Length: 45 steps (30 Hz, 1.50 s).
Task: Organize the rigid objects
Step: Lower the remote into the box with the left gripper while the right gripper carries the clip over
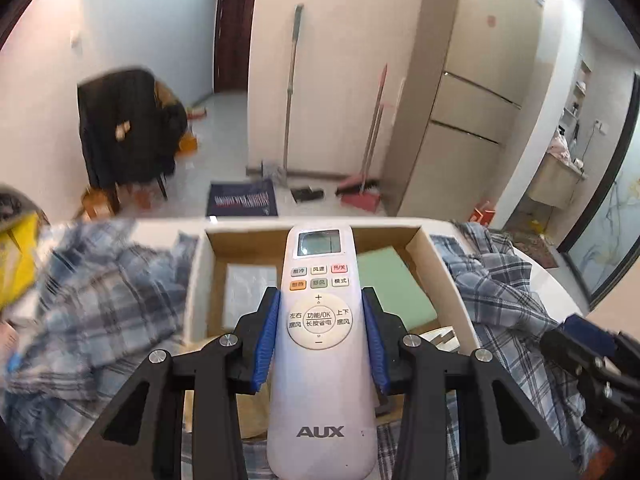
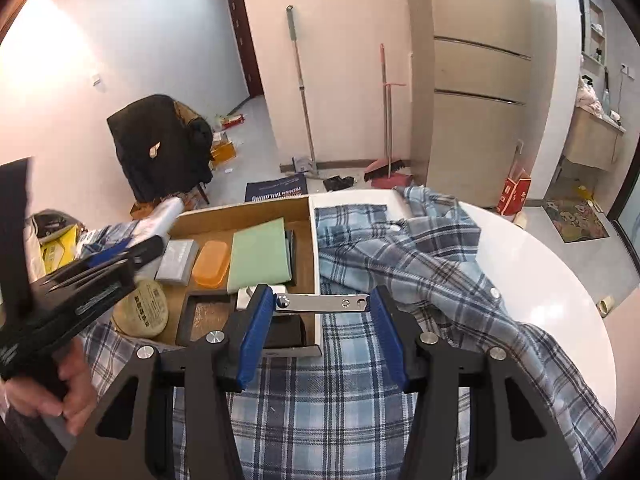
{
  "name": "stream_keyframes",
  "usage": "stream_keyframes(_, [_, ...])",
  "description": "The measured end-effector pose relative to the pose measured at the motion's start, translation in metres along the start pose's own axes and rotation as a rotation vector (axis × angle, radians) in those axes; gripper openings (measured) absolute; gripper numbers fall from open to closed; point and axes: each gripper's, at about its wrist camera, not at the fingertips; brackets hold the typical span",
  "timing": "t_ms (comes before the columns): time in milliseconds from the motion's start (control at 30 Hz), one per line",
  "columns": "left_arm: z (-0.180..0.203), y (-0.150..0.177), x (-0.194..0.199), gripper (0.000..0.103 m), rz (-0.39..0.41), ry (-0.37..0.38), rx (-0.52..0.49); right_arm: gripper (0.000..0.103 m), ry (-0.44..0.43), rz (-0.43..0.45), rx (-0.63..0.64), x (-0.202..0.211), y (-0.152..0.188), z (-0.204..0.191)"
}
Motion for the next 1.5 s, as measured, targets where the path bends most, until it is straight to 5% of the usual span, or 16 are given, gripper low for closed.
stream_keyframes(233, [-0.008, 0.008, -0.030, 0.042, -0.057, 0.042, 0.031, 0.050, -0.024, -0.047, -0.011, -0.022, 0.013, 0.005])
stream_keyframes(667, [0.021, 0.025, -0.044, 0.042, 0.025, -0.027, -0.129, 0.050, -0.037, -0.072, -0.020, -0.031, 0.022, 0.010])
stream_keyframes(1067, [0.027, 0.030, -0.048, 0.042, 0.046, -0.036, -0.128, 0.050, -0.039, -0.050, -0.010, -0.024, 0.019, 0.009])
stream_keyframes(1100, [0.027, 0.030, -0.047, 0.044, 0.048, -0.030, -0.124, 0.050, -0.042, -0.048, -0.012, -0.023, 0.018, 0.009])
stream_keyframes(1167, [0.024, 0.028, -0.042, 0.068, 0.057, -0.015, -0.109, 0.050, -0.048, -0.042, -0.014, -0.019, 0.017, 0.010])
stream_keyframes(1333, [0.014, 0.017, -0.002, 0.088, 0.209, 0.009, -0.082, 0.050, -0.030, -0.028, -0.017, -0.012, 0.008, 0.009])
stream_keyframes(1500, [-0.003, -0.002, 0.034, 0.088, 0.306, 0.041, -0.022, 0.050, -0.014, -0.023, 0.001, -0.006, -0.006, -0.002])
Point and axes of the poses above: each gripper's, at about its wrist camera, not at the fingertips, and x roughly against the way its jaws point, z to its right, y to its underside, and after that the axes turned 12 degrees about x, right-handed
